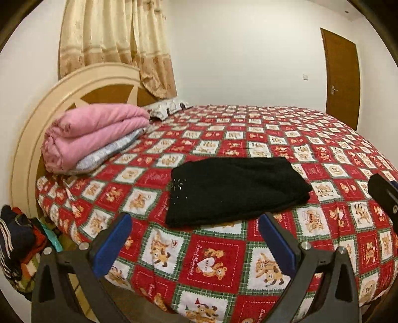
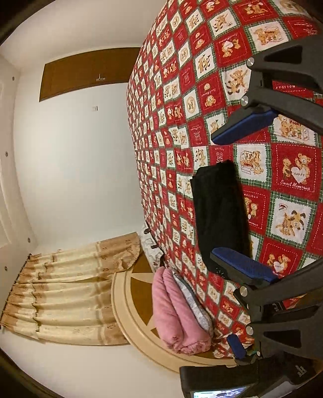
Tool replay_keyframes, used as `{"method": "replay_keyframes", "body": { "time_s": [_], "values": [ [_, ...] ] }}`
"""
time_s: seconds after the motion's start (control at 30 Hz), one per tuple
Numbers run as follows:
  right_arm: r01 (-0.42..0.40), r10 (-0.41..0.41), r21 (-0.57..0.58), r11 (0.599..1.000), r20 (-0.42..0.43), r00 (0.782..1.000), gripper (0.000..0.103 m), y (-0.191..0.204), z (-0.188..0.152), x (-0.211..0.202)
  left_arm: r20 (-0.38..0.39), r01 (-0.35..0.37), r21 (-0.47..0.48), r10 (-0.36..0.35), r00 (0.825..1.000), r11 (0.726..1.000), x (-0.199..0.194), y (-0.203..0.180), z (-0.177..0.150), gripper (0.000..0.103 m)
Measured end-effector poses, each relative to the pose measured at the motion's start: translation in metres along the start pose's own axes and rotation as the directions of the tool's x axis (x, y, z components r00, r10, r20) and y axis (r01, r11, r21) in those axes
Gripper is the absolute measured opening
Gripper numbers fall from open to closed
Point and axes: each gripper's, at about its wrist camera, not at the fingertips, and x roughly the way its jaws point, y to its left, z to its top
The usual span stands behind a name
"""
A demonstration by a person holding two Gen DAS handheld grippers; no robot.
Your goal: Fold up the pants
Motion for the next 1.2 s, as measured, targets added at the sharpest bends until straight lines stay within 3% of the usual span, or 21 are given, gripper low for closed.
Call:
{"method": "replay_keyframes", "body": {
  "time_s": [0.17, 0.57, 1.2],
  "values": [
    [0.017, -0.018, 0.013, 1.000, 0.024, 1.000, 0.086, -0.001, 0.002, -0.015, 0.048, -0.027, 0.005, 0.027, 0.998, 1.000, -0.017, 0.002, -0.002, 0.103],
    [0.011, -0.009, -0.031, 0.999, 0.067, 0.998, 0.086, 0.016, 0.003, -0.036, 0.078, -0.027, -0.013, 0.028, 0.997, 1.000, -0.034, 0.006, -0.005, 0.103],
    [0.028, -0.025, -0.030, 0.999, 0.071, 0.997, 0.087, 0.015, 0.003, -0.035, 0.055, -0.037, -0.026, 0.038, 0.998, 0.999, -0.033, 0.007, -0.002, 0.103]
  ]
}}
